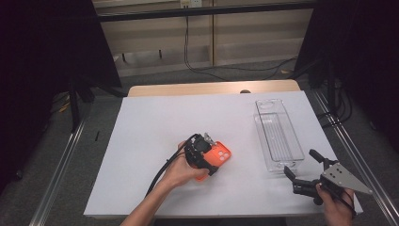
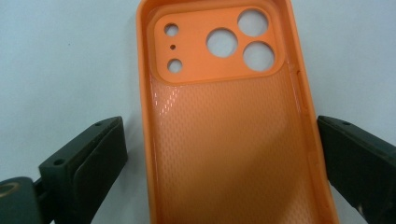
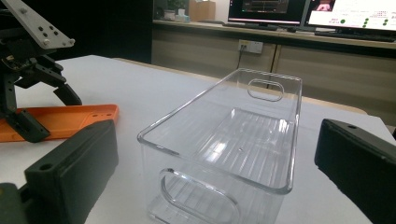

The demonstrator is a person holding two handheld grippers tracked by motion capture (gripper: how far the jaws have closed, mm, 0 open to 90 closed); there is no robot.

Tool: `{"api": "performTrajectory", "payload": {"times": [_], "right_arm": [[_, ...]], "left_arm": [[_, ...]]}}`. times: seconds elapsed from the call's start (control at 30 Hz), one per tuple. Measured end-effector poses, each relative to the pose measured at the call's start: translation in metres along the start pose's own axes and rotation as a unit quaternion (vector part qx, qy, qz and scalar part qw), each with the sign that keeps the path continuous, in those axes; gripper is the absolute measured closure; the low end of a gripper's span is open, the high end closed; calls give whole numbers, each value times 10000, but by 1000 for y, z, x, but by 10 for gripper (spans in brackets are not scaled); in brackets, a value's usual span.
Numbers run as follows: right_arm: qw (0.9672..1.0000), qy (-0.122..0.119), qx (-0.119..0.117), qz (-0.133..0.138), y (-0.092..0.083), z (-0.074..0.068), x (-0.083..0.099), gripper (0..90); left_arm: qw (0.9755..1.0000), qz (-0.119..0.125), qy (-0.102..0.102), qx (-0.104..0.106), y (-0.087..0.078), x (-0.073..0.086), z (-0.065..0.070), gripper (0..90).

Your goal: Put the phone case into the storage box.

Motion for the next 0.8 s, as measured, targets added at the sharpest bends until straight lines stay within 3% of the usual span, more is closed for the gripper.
{"api": "performTrajectory", "payload": {"times": [0.07,0.1,0.2,0.3,0.53,0.67,0.7,0.8], "right_arm": [[10000,-2,1,3,0,0,0,0],[10000,-2,1,-3,0,0,0,0],[10000,-12,-9,0,0,0,0,0],[10000,-6,-7,-3,0,0,0,0],[10000,1,-20,-3,0,-1,0,0],[10000,-10,-17,-12,0,0,0,0],[10000,-4,-12,-14,0,0,1,0],[10000,-6,-18,-18,0,0,1,0]], "left_arm": [[10000,-9,-10,-1,0,0,0,40],[9999,72,-146,-6,1,-1,1,43],[10000,-35,-12,-3,-2,0,0,71],[10000,-5,-46,1,-4,1,-1,149],[10000,-18,-34,27,-5,1,-2,157],[9999,9,-108,57,-5,0,-2,159],[9997,67,-209,103,-5,0,-1,159],[9997,72,-210,96,-5,-1,-1,159]]}}
Point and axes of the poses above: each handheld gripper's, and its own axes: y roughly forward along the jaws, x roughly out of its underside, z roughly to its right, the point moved 8 cm from there along y, roughly forward along the jaws, and after that the axes turned 14 degrees about -z, right-handed, at the moved point
